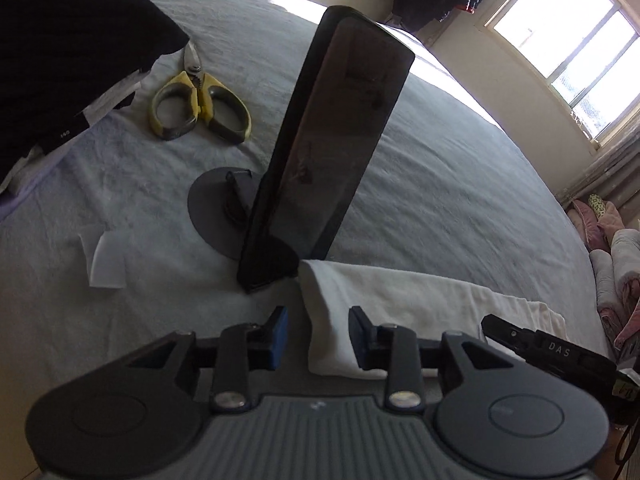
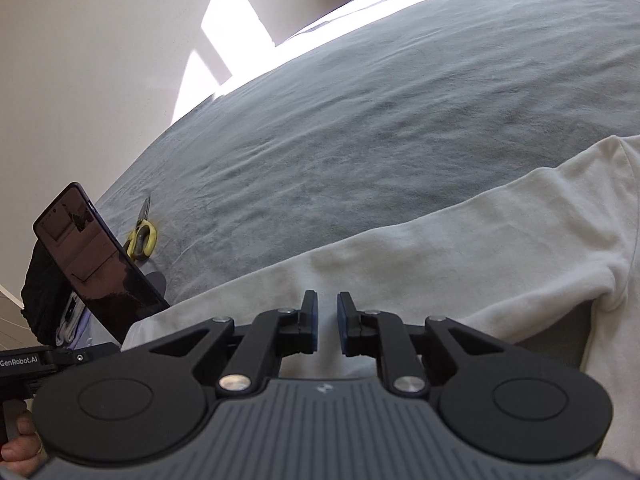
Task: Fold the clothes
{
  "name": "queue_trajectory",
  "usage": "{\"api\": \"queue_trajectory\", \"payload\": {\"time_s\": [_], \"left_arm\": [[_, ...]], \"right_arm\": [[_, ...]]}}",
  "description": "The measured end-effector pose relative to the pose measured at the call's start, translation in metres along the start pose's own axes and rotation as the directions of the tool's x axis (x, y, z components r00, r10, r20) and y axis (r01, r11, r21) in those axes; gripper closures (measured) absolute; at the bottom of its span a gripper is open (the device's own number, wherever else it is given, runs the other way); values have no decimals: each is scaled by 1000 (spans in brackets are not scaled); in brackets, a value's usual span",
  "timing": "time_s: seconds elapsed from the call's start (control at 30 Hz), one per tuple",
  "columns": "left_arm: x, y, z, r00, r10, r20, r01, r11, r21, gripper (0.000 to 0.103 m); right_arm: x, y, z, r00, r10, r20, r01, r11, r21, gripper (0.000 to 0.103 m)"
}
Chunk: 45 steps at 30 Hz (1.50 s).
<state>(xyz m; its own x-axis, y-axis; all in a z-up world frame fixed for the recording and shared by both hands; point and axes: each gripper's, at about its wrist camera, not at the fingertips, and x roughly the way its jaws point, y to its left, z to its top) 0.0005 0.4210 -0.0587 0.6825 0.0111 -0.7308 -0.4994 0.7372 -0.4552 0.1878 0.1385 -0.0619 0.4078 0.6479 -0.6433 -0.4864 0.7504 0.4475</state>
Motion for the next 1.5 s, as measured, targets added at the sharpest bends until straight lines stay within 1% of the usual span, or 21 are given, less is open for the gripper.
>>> {"api": "queue_trajectory", "payload": {"time_s": [0.03,0.07,0.1,0.13,0.2,0.23,0.27,0.33,0.37,0.4,0.43,0.5,0.53,0.57,0.7,0.8,0.97,1.2,1.33,1.43,1.5], "left_arm": [[4,-3,-2,1000,8,-3,-8,1000,6,71],[8,-9,-5,999,31,7,-31,999,23,78],[10,-15,-6,998,59,24,-60,997,54,89],[10,-23,-8,994,98,46,-102,990,92,97],[10,-41,-11,979,183,93,-196,966,168,96],[12,-48,-13,971,214,106,-231,952,200,96],[13,-56,-15,963,243,117,-264,937,228,91],[15,-67,-18,939,310,149,-341,899,275,82],[14,-72,-19,930,326,167,-362,887,287,72],[11,-76,-20,924,335,184,-377,878,296,69],[8,-80,-21,923,329,199,-377,876,299,64],[0,-85,-20,927,310,211,-362,885,292,62],[-2,-89,-20,932,296,211,-348,891,290,61],[-3,-94,-20,937,279,208,-331,898,290,61],[-2,-116,-24,959,210,191,-261,918,299,56],[4,-138,-35,972,168,165,-216,916,339,53],[13,-175,-53,986,108,123,-148,909,389,49],[24,-227,-81,996,58,73,-85,884,459,49],[27,-255,-99,999,1,33,-17,872,489,49],[30,-275,-115,999,-53,-3,47,860,509,48],[32,-289,-128,994,-100,-41,106,844,526,48]], "right_arm": [[1,2,-1,1000,-1,0,1,1000,1,86],[3,3,-2,1000,0,-2,0,1000,10,86],[5,4,-5,1000,2,-6,-2,1000,18,86],[6,7,-6,1000,2,-10,-2,1000,14,86],[5,11,-8,1000,4,-17,-4,1000,1,86],[3,12,-8,1000,8,-19,-9,1000,-2,86],[0,13,-7,1000,13,-21,-13,1000,-4,86],[-11,9,-6,1000,5,-15,-5,1000,-2,86],[-19,4,-5,1000,-3,-6,3,1000,0,86],[-28,-3,-4,1000,-16,5,16,1000,7,86],[-38,-11,-4,999,-31,17,31,999,15,86],[-58,-28,-2,997,-65,42,63,997,35,78],[-69,-38,-3,995,-84,54,81,995,49,67],[-80,-48,-4,992,-104,66,99,993,65,62],[-126,-86,-9,978,-180,109,165,977,132,62],[-156,-110,-17,965,-229,127,206,963,175,62],[-202,-145,-39,943,-303,140,263,932,250,60],[-259,-184,-79,906,-401,134,340,879,333,58],[-303,-204,-100,865,-481,143,408,840,358,58],[-339,-221,-114,839,-517,171,420,815,400,55],[-362,-235,-123,821,-538,192,417,794,441,55]]}}
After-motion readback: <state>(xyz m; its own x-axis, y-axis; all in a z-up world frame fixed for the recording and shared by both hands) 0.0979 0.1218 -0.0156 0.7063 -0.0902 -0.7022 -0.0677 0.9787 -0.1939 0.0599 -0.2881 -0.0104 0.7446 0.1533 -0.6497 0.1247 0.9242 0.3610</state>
